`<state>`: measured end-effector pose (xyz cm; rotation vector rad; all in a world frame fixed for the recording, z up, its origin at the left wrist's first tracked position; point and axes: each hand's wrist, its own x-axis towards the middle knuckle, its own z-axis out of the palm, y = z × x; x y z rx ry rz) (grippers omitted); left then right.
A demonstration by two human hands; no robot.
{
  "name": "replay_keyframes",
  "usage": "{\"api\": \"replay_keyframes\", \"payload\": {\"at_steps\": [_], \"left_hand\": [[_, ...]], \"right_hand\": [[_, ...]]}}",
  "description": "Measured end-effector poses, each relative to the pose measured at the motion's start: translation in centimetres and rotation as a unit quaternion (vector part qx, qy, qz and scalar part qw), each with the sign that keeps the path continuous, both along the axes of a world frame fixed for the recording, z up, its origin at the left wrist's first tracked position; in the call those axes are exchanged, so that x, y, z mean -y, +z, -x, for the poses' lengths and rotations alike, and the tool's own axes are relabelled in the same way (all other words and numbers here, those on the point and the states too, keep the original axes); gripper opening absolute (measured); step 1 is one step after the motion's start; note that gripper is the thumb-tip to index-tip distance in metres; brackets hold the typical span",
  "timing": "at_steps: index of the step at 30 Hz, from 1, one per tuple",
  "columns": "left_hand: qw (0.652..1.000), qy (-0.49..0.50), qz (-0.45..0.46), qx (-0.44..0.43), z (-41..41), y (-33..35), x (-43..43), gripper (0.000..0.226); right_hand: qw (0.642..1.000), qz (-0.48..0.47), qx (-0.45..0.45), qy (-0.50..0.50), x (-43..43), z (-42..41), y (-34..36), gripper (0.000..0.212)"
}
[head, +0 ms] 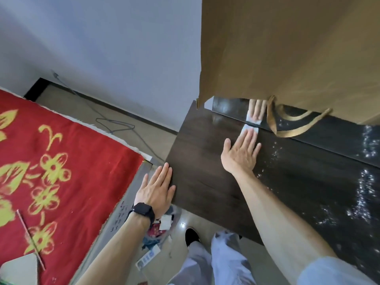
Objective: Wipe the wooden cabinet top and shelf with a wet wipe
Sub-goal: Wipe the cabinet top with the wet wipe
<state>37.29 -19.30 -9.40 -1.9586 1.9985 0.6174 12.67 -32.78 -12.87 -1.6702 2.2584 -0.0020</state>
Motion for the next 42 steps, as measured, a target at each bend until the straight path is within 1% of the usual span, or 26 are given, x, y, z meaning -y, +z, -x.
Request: {"api": "replay_keyframes", "payload": {"at_steps": [2, 4, 5, 6, 7, 9, 10, 12, 13, 16, 19, 22, 24, 25, 27, 29, 30, 32, 34, 35, 36, 38, 40, 41, 42], "left_hand": [[1.0, 0.004, 0.0, -0.018, 1.3, 0.0, 1.0, 0.062], [0.999, 0.034, 0.0, -0.031, 2.4, 0.1, 1.6, 0.063], [0.998, 0.046, -0.001, -0.03, 2.8, 0.0, 1.8, 0.065], [0.998, 0.051, -0.003, -0.026, 3.0, 0.0, 1.8, 0.066], [0.999, 0.049, -0.005, -0.02, 3.0, -0.1, 1.9, 0.067], [0.999, 0.04, -0.009, -0.009, 2.9, -0.3, 1.9, 0.068], [0.999, 0.037, -0.01, -0.005, 2.8, -0.4, 1.9, 0.069], [0.999, 0.036, -0.01, 0.002, 2.7, -0.6, 2.1, 0.069], [0.999, 0.037, -0.011, 0.003, 2.8, -0.7, 2.2, 0.069], [0.999, 0.04, -0.015, 0.008, 3.1, -0.6, 2.3, 0.07], [0.999, 0.041, -0.021, 0.002, 3.0, -0.3, 2.4, 0.069], [0.998, 0.053, -0.009, -0.021, 2.8, -0.2, 2.0, 0.066], [0.997, 0.065, 0.002, -0.045, 2.4, -0.2, 1.1, 0.064], [0.995, 0.078, 0.015, -0.055, 2.1, -0.2, 0.3, 0.062], [0.989, 0.123, 0.04, -0.073, 1.3, -0.2, -1.9, 0.06], [0.975, 0.196, 0.047, -0.089, 0.2, -0.5, -4.5, 0.059], [0.964, 0.239, 0.042, -0.105, -0.3, -0.7, -5.7, 0.058], [0.944, 0.298, 0.025, -0.143, -1.2, -1.3, -7.5, 0.053], [0.937, 0.305, 0.028, -0.166, -1.7, -1.7, -8.5, 0.047], [0.934, 0.308, 0.034, -0.177, -1.9, -1.7, -8.6, 0.048], [0.93, 0.316, 0.038, -0.186, -2.0, -1.6, -8.6, 0.053], [0.929, 0.315, 0.037, -0.194, -2.1, -1.5, -8.2, 0.057], [0.941, 0.283, 0.025, -0.182, -1.9, -1.6, -7.8, 0.056], [0.949, 0.268, 0.02, -0.166, -1.7, -1.6, -7.6, 0.055], [0.956, 0.252, 0.02, -0.147, -1.6, -1.5, -7.5, 0.057]], "right_hand": [[1.0, -0.007, -0.005, -0.029, -2.0, 1.0, 0.0, 0.078], [1.0, -0.009, -0.012, -0.022, -3.5, 0.7, 0.0, 0.08], [1.0, -0.005, -0.018, 0.009, -4.0, 0.0, 0.0, 0.08], [0.998, 0.0, -0.022, 0.062, -4.4, -1.1, -0.1, 0.079], [0.991, 0.007, -0.02, 0.131, -4.5, -2.5, -0.1, 0.077], [0.967, 0.026, -0.005, 0.255, -3.9, -5.3, -0.3, 0.075], [0.957, 0.032, 0.002, 0.289, -3.0, -6.4, -0.3, 0.074], [0.953, 0.029, 0.014, 0.301, -0.3, -7.3, -0.3, 0.072], [0.959, 0.024, 0.016, 0.282, 1.1, -6.9, -0.3, 0.071], [0.985, 0.009, 0.017, 0.169, 3.5, -3.0, -0.3, 0.071], [0.997, 0.004, 0.011, 0.071, 1.5, 1.9, -0.3, 0.072], [0.999, 0.008, 0.002, -0.046, -1.8, 5.2, 0.1, 0.073], [0.997, -0.014, 0.004, -0.072, -3.1, 5.9, 0.3, 0.074], [0.998, -0.02, 0.0, -0.064, -3.5, 5.7, 0.3, 0.076], [1.0, -0.015, -0.013, -0.001, -3.6, 3.8, 0.2, 0.077], [0.99, 0.013, -0.019, 0.136, -3.9, -0.2, -0.1, 0.076], [0.977, 0.028, -0.016, 0.209, -4.3, -2.6, -0.2, 0.075], [0.941, 0.045, 0.003, 0.336, -6.2, -7.1, -0.2, 0.075], [0.89, 0.047, 0.02, 0.453, -10.1, -10.6, -0.6, 0.075], [0.864, 0.046, 0.022, 0.501, -12.2, -11.6, -0.9, 0.075], [0.841, 0.04, 0.019, 0.539, -14.1, -12.1, -1.2, 0.075], [0.808, 0.028, 0.011, 0.589, -16.0, -11.7, -1.7, 0.073], [0.787, 0.027, 0.017, 0.616, -15.6, -10.3, -1.7, 0.069], [0.794, 0.029, 0.018, 0.607, -14.9, -9.5, -1.4, 0.067], [0.816, 0.03, 0.018, 0.576, -14.1, -8.7, -1.2, 0.066]]}}
